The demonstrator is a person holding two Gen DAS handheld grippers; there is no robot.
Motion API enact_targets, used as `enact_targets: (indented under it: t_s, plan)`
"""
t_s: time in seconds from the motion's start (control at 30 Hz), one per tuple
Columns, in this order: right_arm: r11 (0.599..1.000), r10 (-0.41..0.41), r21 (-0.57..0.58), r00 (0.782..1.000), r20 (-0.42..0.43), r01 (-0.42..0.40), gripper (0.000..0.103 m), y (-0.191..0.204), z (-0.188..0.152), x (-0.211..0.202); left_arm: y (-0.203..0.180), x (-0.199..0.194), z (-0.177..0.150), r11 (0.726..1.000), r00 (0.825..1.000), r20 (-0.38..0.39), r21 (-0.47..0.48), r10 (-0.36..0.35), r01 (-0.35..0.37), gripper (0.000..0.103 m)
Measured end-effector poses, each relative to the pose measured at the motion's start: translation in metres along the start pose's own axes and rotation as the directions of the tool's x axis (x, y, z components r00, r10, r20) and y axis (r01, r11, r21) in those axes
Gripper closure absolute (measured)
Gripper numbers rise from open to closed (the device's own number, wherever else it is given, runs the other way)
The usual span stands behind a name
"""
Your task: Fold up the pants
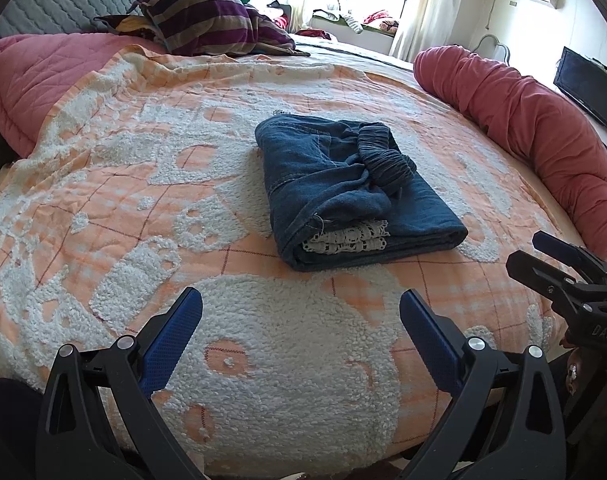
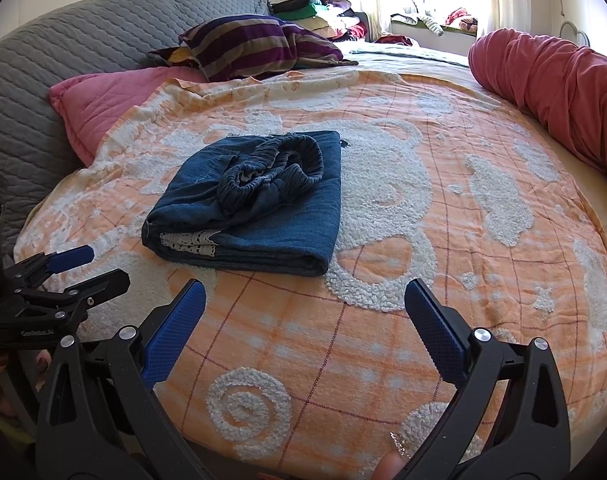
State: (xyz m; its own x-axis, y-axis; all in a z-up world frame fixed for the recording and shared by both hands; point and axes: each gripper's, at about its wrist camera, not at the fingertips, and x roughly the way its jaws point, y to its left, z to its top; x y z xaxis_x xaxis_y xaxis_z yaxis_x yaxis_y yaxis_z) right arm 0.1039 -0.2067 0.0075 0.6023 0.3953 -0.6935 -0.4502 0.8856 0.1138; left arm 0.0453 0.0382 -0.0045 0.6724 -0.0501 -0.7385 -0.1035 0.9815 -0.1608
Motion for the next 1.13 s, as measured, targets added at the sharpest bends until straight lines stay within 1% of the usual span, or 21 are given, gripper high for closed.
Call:
enact_targets:
  t_s: [0.27, 0.47, 0.57, 0.7, 0.83, 0.9, 0.97, 1.0, 1.07, 1.1, 1.13]
  plan:
    - [1.0, -0.001, 0.0, 1.0, -0.002, 0.001, 0.009, 0.0, 0.0, 0.001, -0.003, -0.001, 0.0, 1.0, 1.0, 0.001, 0.009, -0.008, 0.008, 0.004]
    - [1.0, -0.009, 0.003, 1.0, -0.005, 0.009, 0.009, -0.004, -0.003, -0.001, -0.006, -0.002, 0.002, 0.999, 0.999, -0.002, 0.024, -0.034, 0.034, 0.004]
    - [1.0, -0.011, 0.005, 1.0, -0.006, 0.011, 0.009, -0.005, -0.003, -0.002, -0.005, 0.0, 0.003, 1.0, 1.0, -0.016, 0.02, -0.012, 0.013, 0.004]
    - [1.0, -0.016, 0.011, 1.0, -0.009, 0.016, 0.009, -0.006, -0.001, 0.0, -0.003, 0.002, 0.006, 1.0, 0.999, -0.035, 0.01, 0.013, -0.013, 0.004]
    - [0.999, -0.027, 0.024, 1.0, -0.014, 0.027, 0.009, -0.009, 0.0, 0.0, 0.005, -0.004, 0.01, 1.0, 1.0, -0.013, -0.024, -0.005, 0.004, 0.004]
    - [0.999, -0.032, 0.041, 0.999, -0.016, 0.033, 0.009, -0.015, 0.003, -0.002, 0.015, -0.003, 0.017, 0.998, 1.0, -0.024, -0.057, -0.012, 0.01, 0.004]
    - [0.998, -0.035, 0.058, 0.999, -0.009, 0.036, 0.009, -0.02, 0.011, -0.003, 0.031, 0.001, 0.028, 0.996, 0.999, -0.054, -0.091, 0.005, -0.01, 0.004]
    - [0.997, -0.049, 0.062, 0.999, 0.0, 0.048, 0.009, -0.028, 0.017, -0.007, 0.038, 0.002, 0.032, 0.994, 0.998, -0.059, -0.101, 0.023, -0.029, 0.004]
    - [0.994, -0.052, 0.098, 0.999, 0.014, 0.051, 0.009, -0.046, 0.028, -0.012, 0.064, 0.006, 0.047, 0.987, 0.994, -0.068, -0.13, 0.091, -0.099, 0.004]
    - [0.989, -0.029, 0.146, 0.999, 0.014, 0.026, 0.009, -0.066, 0.035, -0.015, 0.082, 0.009, 0.056, 0.979, 0.989, -0.077, -0.148, 0.127, -0.138, 0.004]
    - [0.983, -0.027, 0.181, 1.0, 0.013, 0.024, 0.009, -0.084, 0.041, -0.016, 0.098, 0.013, 0.063, 0.972, 0.984, -0.09, -0.167, 0.153, -0.167, 0.004]
